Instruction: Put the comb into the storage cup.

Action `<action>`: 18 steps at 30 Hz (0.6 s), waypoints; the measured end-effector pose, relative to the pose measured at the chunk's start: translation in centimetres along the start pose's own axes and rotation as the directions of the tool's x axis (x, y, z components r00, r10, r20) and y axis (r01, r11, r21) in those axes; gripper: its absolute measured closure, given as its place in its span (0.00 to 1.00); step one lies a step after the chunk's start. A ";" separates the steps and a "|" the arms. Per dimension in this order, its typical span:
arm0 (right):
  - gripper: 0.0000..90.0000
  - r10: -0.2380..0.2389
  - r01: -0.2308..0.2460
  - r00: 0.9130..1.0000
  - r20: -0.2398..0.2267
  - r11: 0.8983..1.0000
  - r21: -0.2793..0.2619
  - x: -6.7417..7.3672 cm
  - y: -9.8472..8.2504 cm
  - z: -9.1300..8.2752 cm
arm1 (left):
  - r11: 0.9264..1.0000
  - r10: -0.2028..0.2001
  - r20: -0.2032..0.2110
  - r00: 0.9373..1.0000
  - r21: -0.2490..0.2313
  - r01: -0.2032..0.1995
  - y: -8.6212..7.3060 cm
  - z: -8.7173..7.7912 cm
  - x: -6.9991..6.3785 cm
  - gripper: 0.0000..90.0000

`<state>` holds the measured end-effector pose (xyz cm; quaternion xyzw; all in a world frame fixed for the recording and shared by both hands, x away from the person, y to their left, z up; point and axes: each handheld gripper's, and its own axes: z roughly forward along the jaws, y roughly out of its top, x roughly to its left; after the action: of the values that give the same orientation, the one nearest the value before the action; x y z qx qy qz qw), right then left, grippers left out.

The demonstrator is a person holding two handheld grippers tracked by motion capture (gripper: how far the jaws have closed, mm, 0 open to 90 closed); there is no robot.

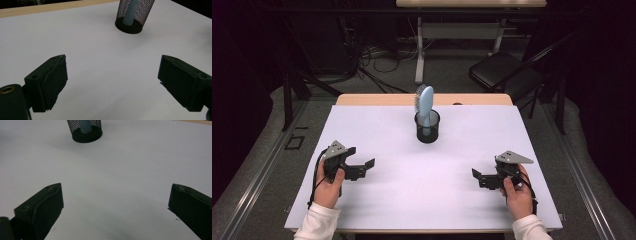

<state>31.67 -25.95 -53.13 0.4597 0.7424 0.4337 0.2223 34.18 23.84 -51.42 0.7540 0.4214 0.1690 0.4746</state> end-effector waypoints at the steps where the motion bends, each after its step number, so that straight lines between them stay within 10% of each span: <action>1: 0.00 0.001 -0.001 1.000 0.000 1.000 0.001 0.0 0.0 0.0 | 1.000 0.001 -0.001 1.000 -0.001 -0.001 0.0 0.0 0.0 0.10; 18: 0.00 0.001 -0.001 1.000 -0.003 1.000 0.001 0.0 -0.2 0.3 | 1.000 0.004 0.004 1.000 0.004 -0.004 -0.2 0.3 -0.2 0.10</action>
<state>31.79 -25.91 -53.41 0.4597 0.7427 0.4341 0.2206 34.17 23.55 -51.71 0.7561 0.4194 0.1675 0.4737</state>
